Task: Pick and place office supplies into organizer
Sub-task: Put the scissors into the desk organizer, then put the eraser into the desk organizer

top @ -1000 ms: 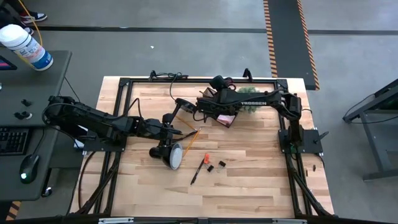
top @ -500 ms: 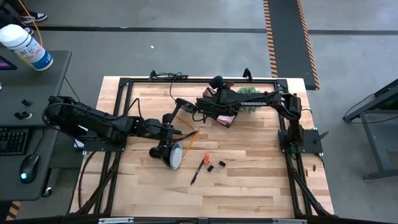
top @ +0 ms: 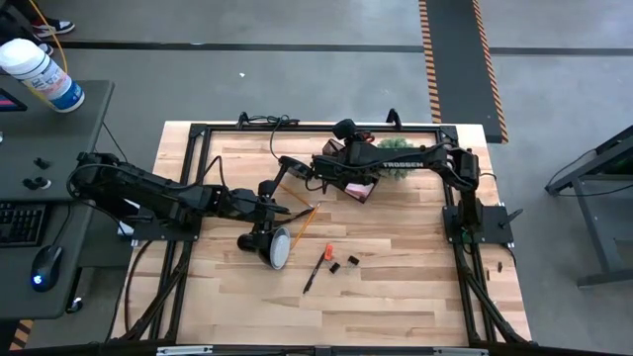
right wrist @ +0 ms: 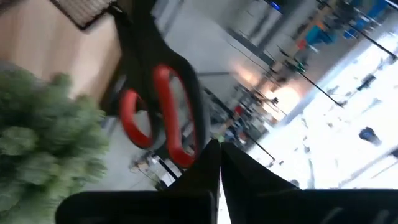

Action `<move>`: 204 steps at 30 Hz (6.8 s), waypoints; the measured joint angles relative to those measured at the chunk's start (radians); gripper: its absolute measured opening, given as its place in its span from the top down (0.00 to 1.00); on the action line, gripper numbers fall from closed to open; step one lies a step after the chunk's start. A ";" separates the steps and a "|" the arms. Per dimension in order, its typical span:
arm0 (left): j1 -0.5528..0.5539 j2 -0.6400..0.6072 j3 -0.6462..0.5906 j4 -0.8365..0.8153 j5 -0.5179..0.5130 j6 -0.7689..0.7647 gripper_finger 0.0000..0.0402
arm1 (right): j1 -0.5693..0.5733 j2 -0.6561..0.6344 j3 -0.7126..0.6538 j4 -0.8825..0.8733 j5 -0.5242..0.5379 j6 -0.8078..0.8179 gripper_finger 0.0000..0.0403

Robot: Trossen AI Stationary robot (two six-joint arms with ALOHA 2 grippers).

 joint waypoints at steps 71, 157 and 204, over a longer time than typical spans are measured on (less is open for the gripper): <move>0.000 0.000 0.000 0.007 0.000 0.023 0.77 | 0.606 -0.264 -0.262 0.179 -0.881 1.427 1.00; 0.000 0.000 -0.001 0.000 -0.007 -0.018 0.77 | 0.292 -0.028 -0.404 0.845 -1.372 0.005 0.71; 0.000 0.000 -0.001 0.002 -0.007 -0.014 0.77 | 0.286 0.072 -0.399 0.802 -1.410 -0.059 0.72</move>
